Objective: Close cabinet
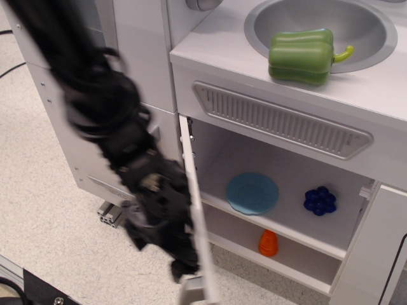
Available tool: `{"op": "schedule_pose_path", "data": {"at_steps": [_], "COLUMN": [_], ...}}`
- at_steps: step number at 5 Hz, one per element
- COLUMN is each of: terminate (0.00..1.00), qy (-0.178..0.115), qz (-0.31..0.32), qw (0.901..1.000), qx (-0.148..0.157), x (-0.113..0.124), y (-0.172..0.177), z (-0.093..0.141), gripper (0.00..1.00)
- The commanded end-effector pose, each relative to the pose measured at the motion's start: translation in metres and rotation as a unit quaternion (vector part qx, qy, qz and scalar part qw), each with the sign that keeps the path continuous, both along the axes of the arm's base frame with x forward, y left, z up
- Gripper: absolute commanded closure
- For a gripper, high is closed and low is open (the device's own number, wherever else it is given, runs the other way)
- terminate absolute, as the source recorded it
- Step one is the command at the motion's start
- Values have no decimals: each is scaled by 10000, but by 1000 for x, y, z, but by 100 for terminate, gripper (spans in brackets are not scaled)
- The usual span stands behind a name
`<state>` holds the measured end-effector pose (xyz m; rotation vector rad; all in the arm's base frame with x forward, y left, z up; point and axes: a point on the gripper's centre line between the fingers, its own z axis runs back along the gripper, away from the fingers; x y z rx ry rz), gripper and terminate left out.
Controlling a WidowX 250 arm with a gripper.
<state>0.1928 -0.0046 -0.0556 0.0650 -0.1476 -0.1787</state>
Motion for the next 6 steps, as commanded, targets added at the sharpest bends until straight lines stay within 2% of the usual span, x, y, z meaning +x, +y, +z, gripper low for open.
{"op": "schedule_pose_path", "data": {"at_steps": [1, 3, 6], "terminate": [0, 0, 0], "qy": [-557, -803, -1093], "qz": [291, 930, 1679], "qw": [9978, 9900, 9771], "qx": [-229, -687, -722], "x": [42, 86, 128], "y": [-39, -66, -71], "z": [2, 6, -2], "gripper": [0, 0, 0]}}
